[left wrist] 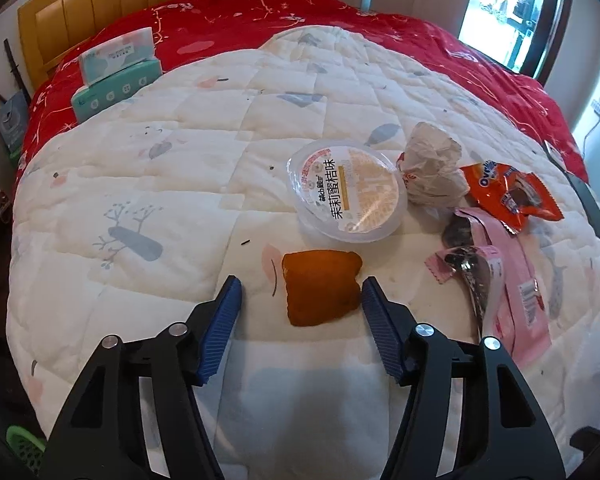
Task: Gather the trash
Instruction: 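Grasp the orange bread piece with the left gripper while the right holds the clear box, then carry the orange bread piece into the wastebasket with the left gripper and release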
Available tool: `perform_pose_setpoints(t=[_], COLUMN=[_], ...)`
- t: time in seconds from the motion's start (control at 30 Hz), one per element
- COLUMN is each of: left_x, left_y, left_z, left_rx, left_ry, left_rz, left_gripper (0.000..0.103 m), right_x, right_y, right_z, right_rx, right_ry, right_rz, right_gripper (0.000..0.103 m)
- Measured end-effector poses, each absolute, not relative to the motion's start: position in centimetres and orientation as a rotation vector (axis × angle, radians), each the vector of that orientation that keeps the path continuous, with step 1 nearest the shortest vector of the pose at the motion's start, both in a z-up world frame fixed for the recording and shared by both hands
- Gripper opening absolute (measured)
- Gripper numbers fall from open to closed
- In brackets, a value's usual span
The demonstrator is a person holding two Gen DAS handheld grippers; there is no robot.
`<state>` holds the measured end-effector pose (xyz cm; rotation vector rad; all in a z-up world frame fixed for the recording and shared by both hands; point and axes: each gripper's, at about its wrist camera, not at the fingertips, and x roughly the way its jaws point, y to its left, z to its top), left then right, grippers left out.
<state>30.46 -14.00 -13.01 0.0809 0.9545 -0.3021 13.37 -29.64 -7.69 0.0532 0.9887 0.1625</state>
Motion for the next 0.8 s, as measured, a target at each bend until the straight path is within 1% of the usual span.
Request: perform_pose_setpoints(t=[0.03, 0.1, 0.13, 0.2, 0.53, 0.8], left_x=[30.4, 30.3, 30.1, 29.6, 23.8, 17.0], left_y=[-14.1, -14.1, -14.0, -13.5, -8.4, -1.6], left_z=[-13.0, -12.8, -12.7, -12.3, -8.7, -5.5], left_rx=[0.084, 0.08, 0.073, 0.054, -0.053, -0.13], left_ry=[0.953, 0.949, 0.948, 0.939, 0.881, 0.813], left_rz=[-0.301, -0.312, -0.319, -0.328, -0.346, -0.298], left_gripper=[0.053, 0.036, 0.036, 0.029, 0.028, 0.028], right_x=[13.3, 13.1, 13.0, 12.7, 10.4, 8.5], right_y=[-29.6, -29.6, -29.5, -29.4, -27.0, -23.5], right_z=[-7.7, -7.7, -7.6, -7.4, -5.7, -4.8], right_rx=[0.054, 0.061, 0.064, 0.063, 0.083, 0.079], right_ry=[0.989, 0.991, 0.989, 0.983, 0.951, 0.938], right_rz=[0.162, 0.161, 0.161, 0.161, 0.193, 0.253], right_gripper=[0.052, 0.052, 0.052, 0.052, 0.052, 0.052])
